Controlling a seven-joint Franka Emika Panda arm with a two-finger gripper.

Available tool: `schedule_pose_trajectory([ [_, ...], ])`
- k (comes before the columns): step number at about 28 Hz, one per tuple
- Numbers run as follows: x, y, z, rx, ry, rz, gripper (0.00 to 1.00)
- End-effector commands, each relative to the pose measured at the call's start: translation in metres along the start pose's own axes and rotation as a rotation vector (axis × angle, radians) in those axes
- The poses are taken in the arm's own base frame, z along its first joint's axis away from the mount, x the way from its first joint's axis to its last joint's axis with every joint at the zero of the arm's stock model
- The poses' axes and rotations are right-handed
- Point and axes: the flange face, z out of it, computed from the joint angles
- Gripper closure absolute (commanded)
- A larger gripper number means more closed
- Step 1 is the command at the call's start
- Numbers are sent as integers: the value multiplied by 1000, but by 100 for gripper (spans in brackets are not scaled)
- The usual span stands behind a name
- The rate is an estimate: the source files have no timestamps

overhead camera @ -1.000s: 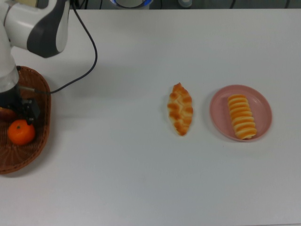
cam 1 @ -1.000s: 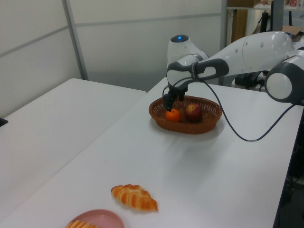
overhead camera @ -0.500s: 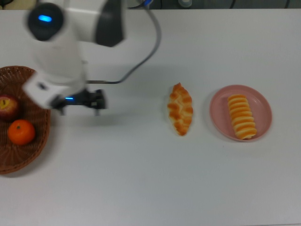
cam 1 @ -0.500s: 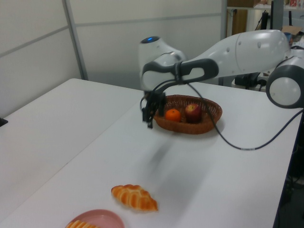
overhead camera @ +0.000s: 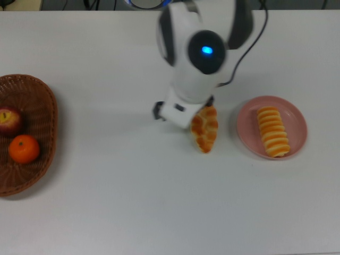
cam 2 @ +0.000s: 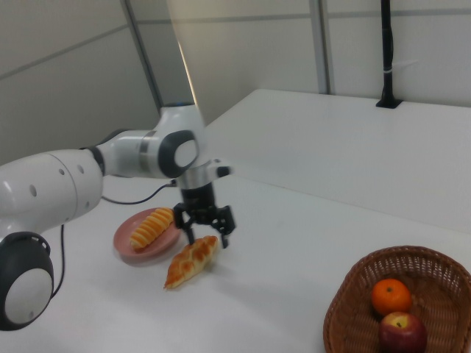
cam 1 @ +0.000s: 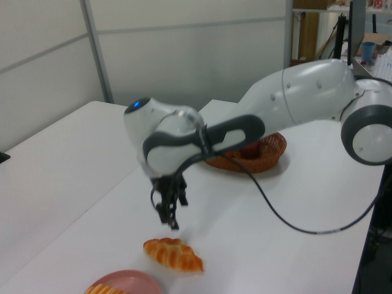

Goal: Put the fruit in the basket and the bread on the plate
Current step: 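Move the gripper to the braided bread roll and grasp it, then lower the braided roll onto the pink plate beside the striped roll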

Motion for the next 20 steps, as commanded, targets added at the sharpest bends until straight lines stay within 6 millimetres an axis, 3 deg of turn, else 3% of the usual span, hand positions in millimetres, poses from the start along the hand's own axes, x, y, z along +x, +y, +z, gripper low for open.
schedule_pose_trajectory([
  [1,7,-38,24,-30,-28,-35,0],
  [4,11,-63,33,-56,-26,-50,0],
  [8,12,-79,45,-84,-43,-69,0],
  [11,12,-86,50,-102,-50,-79,58],
  [14,12,-86,50,-101,-49,-68,98],
  [20,12,-83,46,-104,-42,-26,100],
])
